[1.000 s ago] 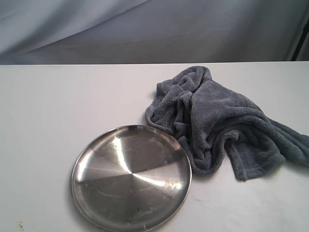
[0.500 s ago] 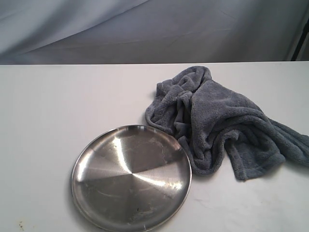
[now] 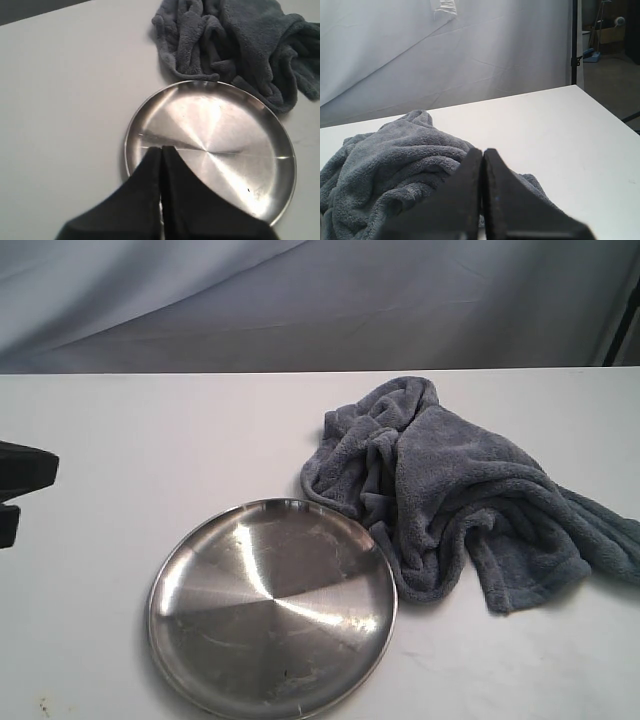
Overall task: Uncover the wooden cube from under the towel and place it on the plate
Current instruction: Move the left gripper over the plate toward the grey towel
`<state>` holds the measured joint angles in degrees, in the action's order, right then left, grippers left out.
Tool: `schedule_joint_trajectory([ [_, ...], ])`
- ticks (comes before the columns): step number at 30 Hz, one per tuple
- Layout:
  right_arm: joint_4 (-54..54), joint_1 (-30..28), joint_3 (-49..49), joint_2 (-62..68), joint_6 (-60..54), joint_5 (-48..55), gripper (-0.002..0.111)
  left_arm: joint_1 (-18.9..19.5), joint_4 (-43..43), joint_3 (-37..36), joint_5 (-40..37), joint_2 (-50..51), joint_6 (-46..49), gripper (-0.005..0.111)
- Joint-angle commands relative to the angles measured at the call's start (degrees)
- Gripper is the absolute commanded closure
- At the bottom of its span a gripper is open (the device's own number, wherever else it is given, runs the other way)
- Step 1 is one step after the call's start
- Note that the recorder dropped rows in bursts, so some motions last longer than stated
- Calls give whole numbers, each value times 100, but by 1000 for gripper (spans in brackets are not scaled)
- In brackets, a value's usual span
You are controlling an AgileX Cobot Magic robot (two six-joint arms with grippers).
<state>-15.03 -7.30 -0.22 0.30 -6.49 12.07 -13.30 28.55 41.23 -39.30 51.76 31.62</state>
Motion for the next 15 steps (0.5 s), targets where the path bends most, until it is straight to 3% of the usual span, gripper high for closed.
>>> schedule_joint_trajectory([
  [1, -25, 8, 22, -30, -43, -5, 108, -452, -152, 332, -45, 376, 32, 107],
  [7, -25, 8, 22, -30, -43, -5, 108, -1130, -945, 953, -386, 903, -501, 107],
  [15, -25, 8, 22, -30, -43, -5, 108, -2392, -2583, 1831, -1035, 1877, -1616, 107],
])
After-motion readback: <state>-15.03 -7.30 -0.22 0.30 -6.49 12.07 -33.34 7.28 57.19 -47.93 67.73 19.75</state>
